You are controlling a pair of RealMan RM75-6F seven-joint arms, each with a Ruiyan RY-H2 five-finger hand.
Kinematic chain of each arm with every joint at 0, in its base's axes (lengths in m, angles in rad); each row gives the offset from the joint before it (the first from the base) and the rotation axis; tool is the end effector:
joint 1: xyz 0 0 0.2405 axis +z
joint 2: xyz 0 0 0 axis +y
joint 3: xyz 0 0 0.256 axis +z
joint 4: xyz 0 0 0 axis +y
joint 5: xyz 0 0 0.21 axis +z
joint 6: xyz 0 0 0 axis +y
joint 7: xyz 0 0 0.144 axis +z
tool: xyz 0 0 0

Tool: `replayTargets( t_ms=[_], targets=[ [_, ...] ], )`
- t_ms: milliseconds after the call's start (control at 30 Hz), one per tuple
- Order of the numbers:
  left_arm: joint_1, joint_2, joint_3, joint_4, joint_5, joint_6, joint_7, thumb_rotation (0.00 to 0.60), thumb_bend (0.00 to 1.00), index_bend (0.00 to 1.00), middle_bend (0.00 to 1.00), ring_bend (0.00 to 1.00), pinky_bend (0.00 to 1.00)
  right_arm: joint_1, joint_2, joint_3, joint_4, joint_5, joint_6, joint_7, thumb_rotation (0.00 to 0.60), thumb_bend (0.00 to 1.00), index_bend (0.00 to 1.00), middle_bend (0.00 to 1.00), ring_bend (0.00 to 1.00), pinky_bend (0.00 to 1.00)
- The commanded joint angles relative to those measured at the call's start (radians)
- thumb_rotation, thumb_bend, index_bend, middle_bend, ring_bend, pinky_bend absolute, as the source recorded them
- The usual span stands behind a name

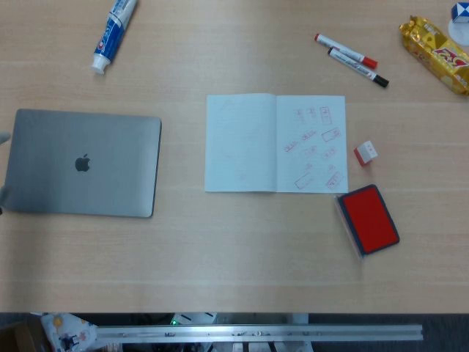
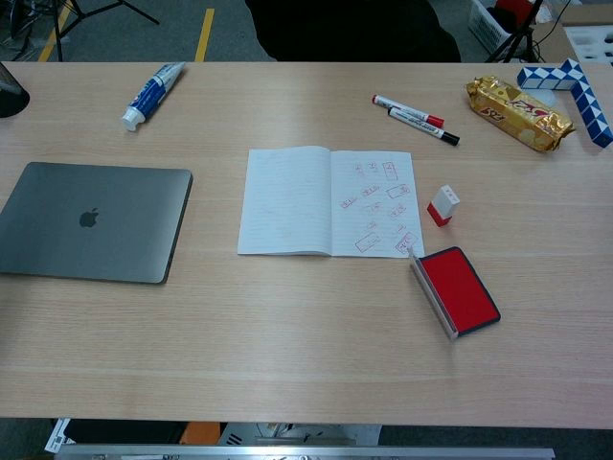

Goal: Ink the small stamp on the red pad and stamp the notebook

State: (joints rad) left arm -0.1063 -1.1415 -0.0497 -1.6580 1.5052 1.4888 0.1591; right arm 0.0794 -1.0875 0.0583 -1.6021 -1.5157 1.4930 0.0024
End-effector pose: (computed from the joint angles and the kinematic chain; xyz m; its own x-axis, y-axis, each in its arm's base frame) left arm -0.2948 0.1864 0.1480 0.4771 -0.0091 0.8788 0.8780 -0.0381 -0.4771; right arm -0.3129 -0.1814 0.1717 0.4309 0.0149 0.9023 -0.9021 -0.0184 0.4311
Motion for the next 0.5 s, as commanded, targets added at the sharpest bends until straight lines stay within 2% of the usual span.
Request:
replayTargets(
  t_ms=[33, 367, 500],
  targets=[
    [-0.003, -0.002, 0.001, 0.000, -0.001, -0.005, 0.004, 0.600, 0.24, 0.21, 0.21, 0.25, 0.23, 0.002, 0.000, 0.000, 0.000, -0.001, -0.003, 0.001, 0.600, 0.07, 0.30, 0.39, 0.36, 0.43],
    [0.010, 0.007, 0.010, -0.008, 0.013, 0.018, -0.002, 0.600, 0.24, 0.21, 0.20, 0.25, 0.23, 0.021, 0.018, 0.000, -0.011, -0.040, -0.011, 0.007, 0.600, 0.07, 0.30, 0.39, 0.36, 0.43],
    [0.013, 0.017, 0.013, -0.019, 0.026, 0.026, -0.005, 0.600, 0.24, 0.21, 0.20, 0.25, 0.23, 0.056, 0.039, 0.001, -0.040, -0.063, -0.053, 0.004, 0.600, 0.07, 0.30, 0.39, 0.36, 0.43]
  ],
)
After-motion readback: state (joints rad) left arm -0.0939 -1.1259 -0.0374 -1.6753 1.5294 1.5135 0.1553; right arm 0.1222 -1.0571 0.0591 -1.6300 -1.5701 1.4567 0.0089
